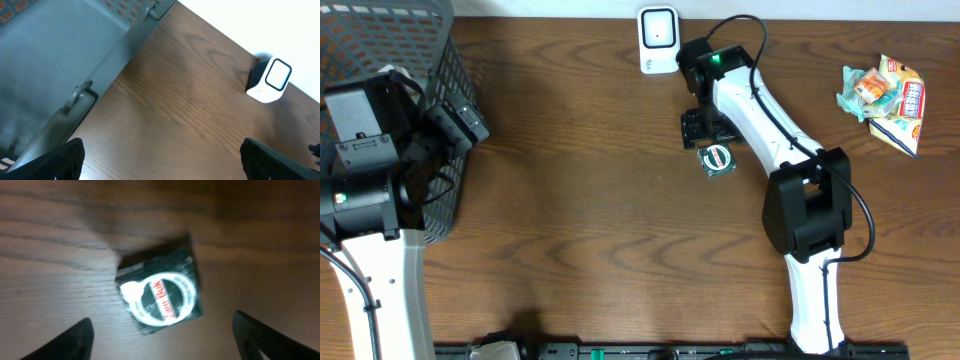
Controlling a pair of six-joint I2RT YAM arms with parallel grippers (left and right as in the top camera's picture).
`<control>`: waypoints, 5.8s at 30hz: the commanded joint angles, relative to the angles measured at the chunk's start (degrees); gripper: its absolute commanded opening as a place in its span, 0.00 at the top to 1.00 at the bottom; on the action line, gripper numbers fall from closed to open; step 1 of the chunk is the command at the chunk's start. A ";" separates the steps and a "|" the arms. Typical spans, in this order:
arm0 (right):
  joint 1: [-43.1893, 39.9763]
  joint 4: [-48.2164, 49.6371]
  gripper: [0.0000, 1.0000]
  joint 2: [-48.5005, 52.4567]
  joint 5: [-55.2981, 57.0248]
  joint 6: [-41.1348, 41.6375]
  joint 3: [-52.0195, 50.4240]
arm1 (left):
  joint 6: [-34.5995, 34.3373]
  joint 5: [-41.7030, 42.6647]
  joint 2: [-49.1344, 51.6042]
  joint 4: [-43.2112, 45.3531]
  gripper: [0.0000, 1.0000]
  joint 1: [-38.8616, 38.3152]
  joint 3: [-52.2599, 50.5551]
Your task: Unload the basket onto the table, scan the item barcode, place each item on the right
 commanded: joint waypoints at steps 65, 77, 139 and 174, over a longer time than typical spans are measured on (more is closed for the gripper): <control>-7.06 11.23 0.57 -13.88 -86.16 -34.99 -16.17 | 0.74 -0.55 0.00 -0.15 0.02 0.26 0.04; -7.06 12.20 0.56 -13.88 -87.67 -36.37 -16.20 | 0.74 -0.55 0.00 -0.15 0.02 0.26 0.04; 2.27 28.89 0.38 -13.44 -31.91 -29.35 -34.07 | 0.74 -0.55 0.00 -0.15 0.02 0.26 0.04; -1.14 22.16 0.01 -16.35 -30.84 -15.32 -30.21 | 0.74 -0.55 0.00 -0.17 0.02 0.26 0.04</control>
